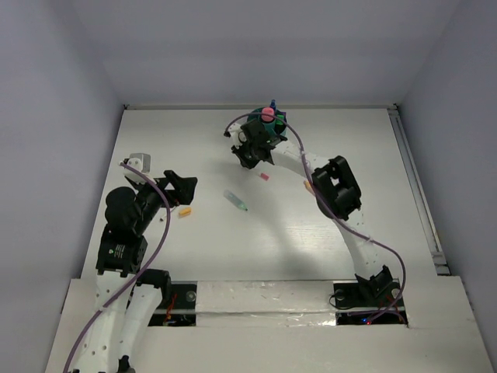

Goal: Sort the stationery into containers
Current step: Move the pen to the center of the board, then pick up the pen from the center of the board.

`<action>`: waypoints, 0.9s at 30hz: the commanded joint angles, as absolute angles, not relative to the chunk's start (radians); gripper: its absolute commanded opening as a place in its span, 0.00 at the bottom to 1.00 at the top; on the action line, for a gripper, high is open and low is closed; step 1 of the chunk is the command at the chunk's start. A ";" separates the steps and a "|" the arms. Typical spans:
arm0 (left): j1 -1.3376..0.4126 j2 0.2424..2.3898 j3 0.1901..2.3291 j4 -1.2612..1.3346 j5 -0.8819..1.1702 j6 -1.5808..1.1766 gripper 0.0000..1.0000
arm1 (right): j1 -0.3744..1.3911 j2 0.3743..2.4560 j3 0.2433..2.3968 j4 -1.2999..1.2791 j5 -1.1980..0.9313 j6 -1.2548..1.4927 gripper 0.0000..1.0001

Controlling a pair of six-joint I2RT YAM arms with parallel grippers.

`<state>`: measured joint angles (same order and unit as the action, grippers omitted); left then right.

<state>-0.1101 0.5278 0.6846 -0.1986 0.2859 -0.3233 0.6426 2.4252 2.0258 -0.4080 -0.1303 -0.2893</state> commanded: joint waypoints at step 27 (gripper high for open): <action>-0.106 0.509 0.678 -0.146 0.308 -0.321 0.99 | 0.675 2.468 2.201 -0.819 -0.063 -0.207 0.42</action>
<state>-0.1097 0.5194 0.6846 -0.1986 0.2920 -0.3233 0.6533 2.4432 2.1513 -0.7612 -0.0807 -0.1875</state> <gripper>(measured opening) 0.990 0.420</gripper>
